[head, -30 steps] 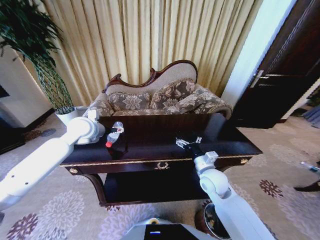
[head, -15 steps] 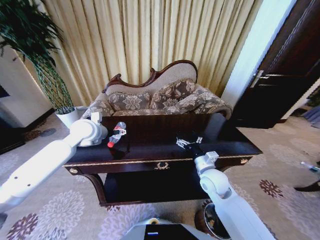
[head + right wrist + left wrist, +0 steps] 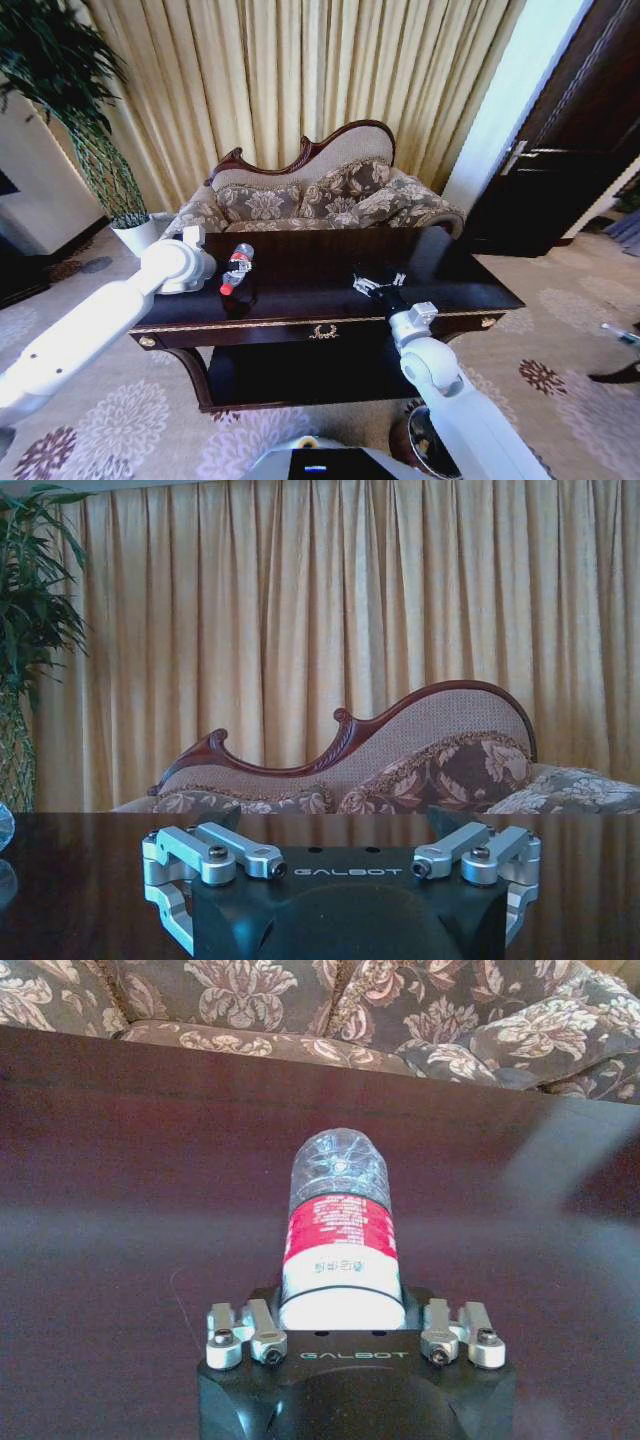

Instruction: Move to the front of the table and place the trash on the table into the trash bin.

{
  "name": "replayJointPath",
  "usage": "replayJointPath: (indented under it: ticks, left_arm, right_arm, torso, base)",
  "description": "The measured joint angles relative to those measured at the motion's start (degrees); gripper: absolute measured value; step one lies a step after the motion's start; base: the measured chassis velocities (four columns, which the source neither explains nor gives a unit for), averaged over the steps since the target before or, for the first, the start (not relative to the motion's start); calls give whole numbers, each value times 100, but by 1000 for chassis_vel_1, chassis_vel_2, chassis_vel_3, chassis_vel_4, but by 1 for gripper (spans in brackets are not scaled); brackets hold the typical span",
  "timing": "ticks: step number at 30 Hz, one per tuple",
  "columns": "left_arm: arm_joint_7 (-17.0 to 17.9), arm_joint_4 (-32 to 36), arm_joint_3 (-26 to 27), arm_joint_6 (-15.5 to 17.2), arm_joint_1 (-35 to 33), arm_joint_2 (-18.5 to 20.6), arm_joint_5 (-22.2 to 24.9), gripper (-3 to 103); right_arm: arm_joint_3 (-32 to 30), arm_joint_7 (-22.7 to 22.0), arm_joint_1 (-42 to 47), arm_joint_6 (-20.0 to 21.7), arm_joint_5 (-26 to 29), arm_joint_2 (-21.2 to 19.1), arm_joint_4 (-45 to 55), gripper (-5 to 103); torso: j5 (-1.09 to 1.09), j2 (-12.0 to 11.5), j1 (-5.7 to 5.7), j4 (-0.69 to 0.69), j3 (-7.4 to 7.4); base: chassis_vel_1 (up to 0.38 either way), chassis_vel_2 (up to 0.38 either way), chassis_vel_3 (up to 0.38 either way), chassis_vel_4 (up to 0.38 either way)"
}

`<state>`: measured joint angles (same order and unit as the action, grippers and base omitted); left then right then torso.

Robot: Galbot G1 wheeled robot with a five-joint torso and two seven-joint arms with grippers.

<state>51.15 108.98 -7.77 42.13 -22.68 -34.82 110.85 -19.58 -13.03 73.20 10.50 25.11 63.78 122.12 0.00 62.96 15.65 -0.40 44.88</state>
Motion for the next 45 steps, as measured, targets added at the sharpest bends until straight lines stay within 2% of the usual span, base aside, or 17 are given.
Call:
replayJointPath:
  ticks: [2,4,11,14,18,20,21,23,24,27,28,31,35,37,38,41,45]
  left_arm:
    - [-7,7,1,-1,-6,-2,-1,62]
    - [-12,9,1,-5,-9,-16,0,47]
    - [-39,23,4,-18,-34,-48,-92,33]
    - [-441,165,55,9,-191,-22,-1036,32]
    - [-710,297,86,10,-288,34,-1556,32]
    - [-1262,393,97,-165,-407,109,-2620,32]
    - [-1262,393,97,-165,-407,109,-2620,32]
    - [-1615,445,98,-382,-470,144,-3282,32]
    - [-1615,445,98,-382,-470,144,-3282,32]
    - [-2439,467,60,-1252,-640,238,-4866,32]
    - [-2439,467,60,-1252,-640,238,-4866,32]
    - [-3066,412,64,-2035,-776,317,-5970,32]
    - [-3267,399,75,-2372,-818,338,-6283,32]
    - [-3596,371,74,-2896,-875,357,-6720,32]
    - [-3596,371,74,-2896,-875,357,-6720,32]
    - [-3932,352,56,-3398,-927,357,-7056,32]
    - [-4076,387,41,-3655,-954,363,-7182,32]
  right_arm:
    - [-5,0,0,-2,-1,0,0,100]
    - [-21,0,-4,-3,-3,0,0,100]
    - [-50,-23,-7,-3,9,-1,10,100]
    - [-165,-224,-18,96,236,-26,195,100]
    - [-242,-330,-20,165,402,-55,311,100]
    - [-299,-463,-35,272,660,-78,485,100]
    - [-299,-463,-35,272,660,-78,485,100]
    - [-348,-540,-41,344,891,-107,619,100]
    - [-348,-540,-41,344,891,-107,619,100]
    - [-492,-645,-57,466,1374,-165,847,100]
    - [-492,-645,-57,466,1374,-165,847,100]
    - [-619,-727,-87,565,1983,-213,1028,100]
    - [-679,-734,-108,607,2415,-230,1133,100]
    - [-730,-686,-149,648,3032,-269,1290,100]
    - [-730,-686,-149,648,3032,-269,1290,100]
    - [-699,-385,-193,659,3404,-342,1394,100]
    - [-597,-235,-312,657,3540,-424,1434,100]
  torso:
    - [1,0,0,0,0]
    - [1,0,0,1,0]
    - [1,0,0,1,-1]
    - [-1,0,0,1,1]
    - [-1,0,0,1,0]
    - [0,0,0,1,0]
    - [0,0,0,1,0]
    - [0,0,0,1,0]
    - [0,0,0,1,0]
    - [0,0,0,0,0]
    - [0,0,0,0,0]
    - [0,0,0,0,0]
    - [0,0,0,0,0]
    - [0,0,0,0,0]
    - [0,0,0,0,0]
    - [0,0,0,0,0]
    - [0,0,0,0,0]
  base:
    - [0,0,0,0]
    - [0,0,0,0]
    - [0,0,0,0]
    - [0,0,0,0]
    - [0,0,0,0]
    - [0,0,0,0]
    - [0,0,0,0]
    - [0,0,0,0]
    - [0,0,0,0]
    - [0,0,0,0]
    - [0,0,0,0]
    - [0,0,0,0]
    - [0,0,0,0]
    - [0,0,0,0]
    - [0,0,0,0]
    - [0,0,0,0]
    - [0,0,0,0]
